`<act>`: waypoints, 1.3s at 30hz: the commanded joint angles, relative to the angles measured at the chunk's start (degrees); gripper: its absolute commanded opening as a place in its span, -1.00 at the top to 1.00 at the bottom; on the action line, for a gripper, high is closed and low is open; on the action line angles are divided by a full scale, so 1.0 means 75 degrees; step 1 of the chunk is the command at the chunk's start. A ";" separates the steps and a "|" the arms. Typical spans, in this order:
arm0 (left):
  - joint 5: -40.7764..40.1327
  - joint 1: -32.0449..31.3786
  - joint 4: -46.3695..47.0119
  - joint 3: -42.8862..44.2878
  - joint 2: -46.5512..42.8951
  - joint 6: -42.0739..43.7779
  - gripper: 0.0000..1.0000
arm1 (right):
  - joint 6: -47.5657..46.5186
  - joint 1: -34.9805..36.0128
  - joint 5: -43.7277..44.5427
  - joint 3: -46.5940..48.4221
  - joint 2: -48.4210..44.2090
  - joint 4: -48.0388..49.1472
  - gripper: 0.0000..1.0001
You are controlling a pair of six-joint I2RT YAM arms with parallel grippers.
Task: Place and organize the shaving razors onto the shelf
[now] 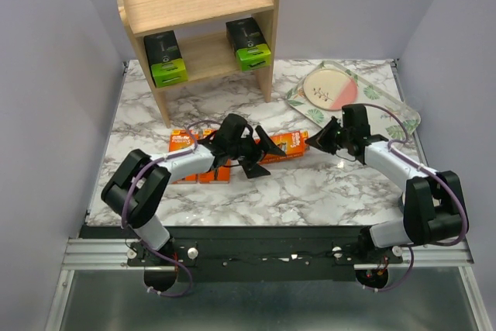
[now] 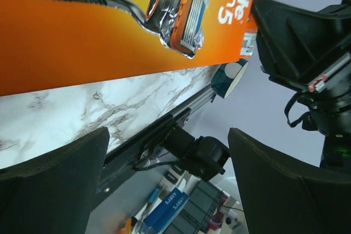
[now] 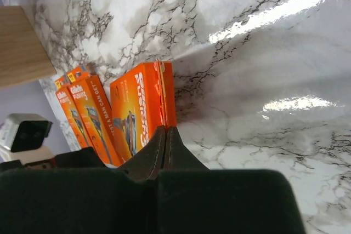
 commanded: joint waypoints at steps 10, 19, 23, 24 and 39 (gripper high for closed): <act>-0.0429 0.0037 0.0366 0.0643 0.1566 -0.1015 -0.89 | 0.0805 0.0548 0.0601 -0.0309 -0.0579 -0.0773 0.99; -0.0289 0.0119 0.1081 0.1088 0.1942 -0.1051 -0.69 | 0.0981 0.1017 0.0649 -0.0614 -0.0767 -0.1079 0.99; -0.0242 0.0049 0.1281 0.1276 0.2012 -0.1004 -0.59 | 0.1016 0.1123 0.0660 -0.0673 -0.0756 -0.1091 0.99; -0.0230 0.0014 0.1304 0.1311 0.2024 -0.0981 -0.54 | 0.1016 0.1123 0.0683 -0.0673 -0.0744 -0.1091 0.99; -0.0453 -0.0631 0.1034 0.1512 0.2305 -0.1027 -0.47 | 0.1578 0.1275 0.0543 0.0018 -0.0439 -0.1220 0.99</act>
